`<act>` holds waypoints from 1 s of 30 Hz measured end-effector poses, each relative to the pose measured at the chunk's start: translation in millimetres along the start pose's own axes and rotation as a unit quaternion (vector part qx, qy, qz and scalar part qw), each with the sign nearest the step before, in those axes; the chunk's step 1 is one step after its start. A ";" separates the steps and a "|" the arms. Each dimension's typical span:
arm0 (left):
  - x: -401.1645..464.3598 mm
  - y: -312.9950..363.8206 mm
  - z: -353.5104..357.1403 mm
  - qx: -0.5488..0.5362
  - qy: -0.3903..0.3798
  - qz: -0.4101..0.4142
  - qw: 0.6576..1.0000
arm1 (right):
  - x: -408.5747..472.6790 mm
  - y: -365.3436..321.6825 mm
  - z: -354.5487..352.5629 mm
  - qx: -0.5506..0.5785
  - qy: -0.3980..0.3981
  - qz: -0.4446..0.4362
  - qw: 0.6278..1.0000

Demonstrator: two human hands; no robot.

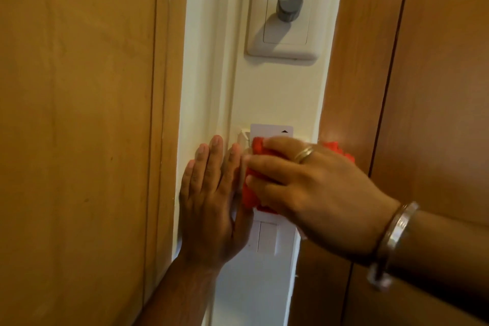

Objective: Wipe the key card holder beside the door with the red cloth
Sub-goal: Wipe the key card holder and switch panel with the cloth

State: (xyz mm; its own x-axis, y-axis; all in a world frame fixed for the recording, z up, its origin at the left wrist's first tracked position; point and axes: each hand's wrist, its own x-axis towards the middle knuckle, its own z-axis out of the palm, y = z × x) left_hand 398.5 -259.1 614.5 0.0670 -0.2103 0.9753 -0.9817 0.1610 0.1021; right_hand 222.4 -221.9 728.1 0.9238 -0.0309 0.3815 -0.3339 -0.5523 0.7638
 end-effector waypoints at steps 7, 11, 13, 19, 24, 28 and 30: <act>-0.4 0.3 0.4 0.004 -0.001 -0.004 1.000 | -6.9 10.5 -8.0 0.049 -0.050 0.005 0.998; -0.7 1.0 -1.1 -0.007 -0.001 -0.001 1.000 | 5.2 -6.0 3.7 0.029 -0.056 -0.004 0.998; -0.6 0.1 -0.7 0.000 -0.003 -0.001 1.000 | -1.2 1.6 -2.6 0.060 -0.063 -0.020 0.996; -0.6 2.0 -0.4 -0.008 0.006 -0.004 1.000 | 1.6 7.9 -4.7 0.024 -0.003 0.022 0.999; -1.6 -1.2 1.3 0.004 0.006 0.006 1.000 | -13.0 1.1 -0.4 0.075 -0.030 -0.017 0.997; -1.9 -2.4 2.3 0.013 0.000 -0.001 1.000 | -18.4 23.1 -9.4 0.073 0.029 0.055 0.995; -1.7 -1.8 1.9 0.018 -0.009 -0.002 1.000 | -13.2 14.4 -4.8 0.063 0.061 0.074 0.993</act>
State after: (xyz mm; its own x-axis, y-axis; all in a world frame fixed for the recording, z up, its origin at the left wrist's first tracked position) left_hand 399.9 -260.8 612.3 0.0684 -0.2292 0.9710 -0.9872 0.1247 0.0990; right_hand 204.6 -225.5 736.5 0.8340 -0.0235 0.5512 -0.4321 -0.6491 0.6261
